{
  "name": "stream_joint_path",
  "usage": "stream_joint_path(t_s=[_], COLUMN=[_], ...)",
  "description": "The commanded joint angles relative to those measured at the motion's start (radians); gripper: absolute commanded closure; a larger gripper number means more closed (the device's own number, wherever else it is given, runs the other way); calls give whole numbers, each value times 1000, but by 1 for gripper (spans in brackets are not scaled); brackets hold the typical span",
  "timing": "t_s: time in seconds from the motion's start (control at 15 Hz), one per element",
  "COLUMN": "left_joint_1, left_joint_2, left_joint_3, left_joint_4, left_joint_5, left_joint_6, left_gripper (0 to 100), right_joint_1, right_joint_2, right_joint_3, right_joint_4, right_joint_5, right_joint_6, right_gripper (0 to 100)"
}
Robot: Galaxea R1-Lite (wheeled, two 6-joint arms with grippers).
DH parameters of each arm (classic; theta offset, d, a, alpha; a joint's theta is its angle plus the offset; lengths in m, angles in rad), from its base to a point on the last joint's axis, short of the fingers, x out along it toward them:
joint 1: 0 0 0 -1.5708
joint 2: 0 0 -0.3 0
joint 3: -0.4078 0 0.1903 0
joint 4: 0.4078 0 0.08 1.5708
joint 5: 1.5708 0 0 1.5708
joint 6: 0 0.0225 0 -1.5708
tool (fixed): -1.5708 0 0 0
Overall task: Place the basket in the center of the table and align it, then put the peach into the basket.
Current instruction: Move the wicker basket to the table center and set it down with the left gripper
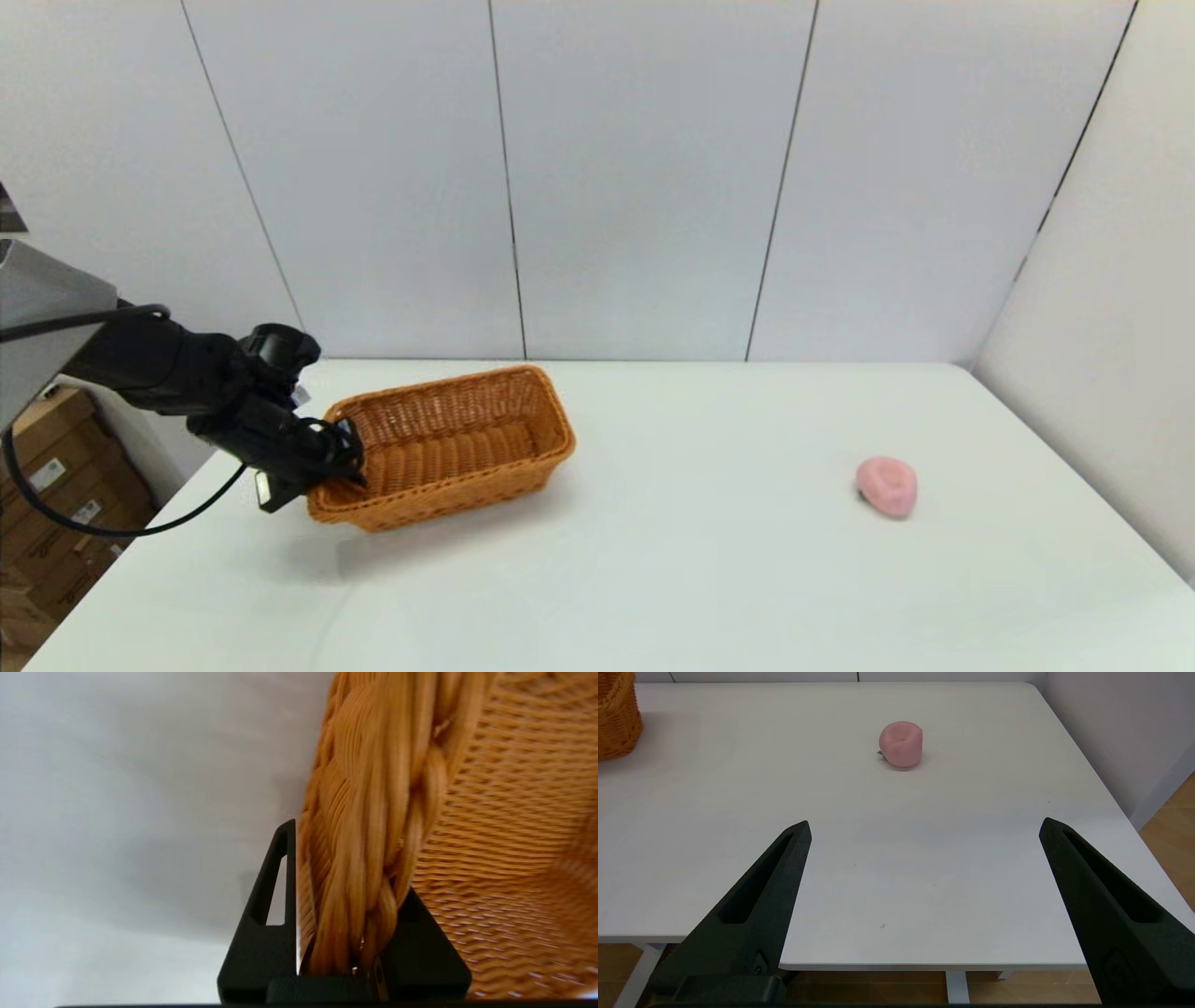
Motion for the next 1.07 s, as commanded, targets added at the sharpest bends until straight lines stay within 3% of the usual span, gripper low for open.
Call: stream_joint_path(t_s=[0.07, 0.33, 0.8, 1.07], left_joint_1=[-2, -20, -283, -367], left_joint_2=[-30, -92, -123, -44], left_joint_3=[-20, -36, -96, -131], left_joint_4=[66, 126, 180, 177], left_joint_5=[-75, -178, -186, -181], left_joint_6=[-4, 1, -48, -70], left_gripper=[100, 100, 100, 100], right_joint_1=[0, 0, 0, 0], right_joint_2=[0, 0, 0, 0], right_joint_3=[0, 0, 0, 0], right_joint_4=[3, 3, 2, 3], right_joint_5=[0, 0, 0, 0], right_joint_6=[0, 0, 0, 0], right_gripper=[0, 0, 0, 0])
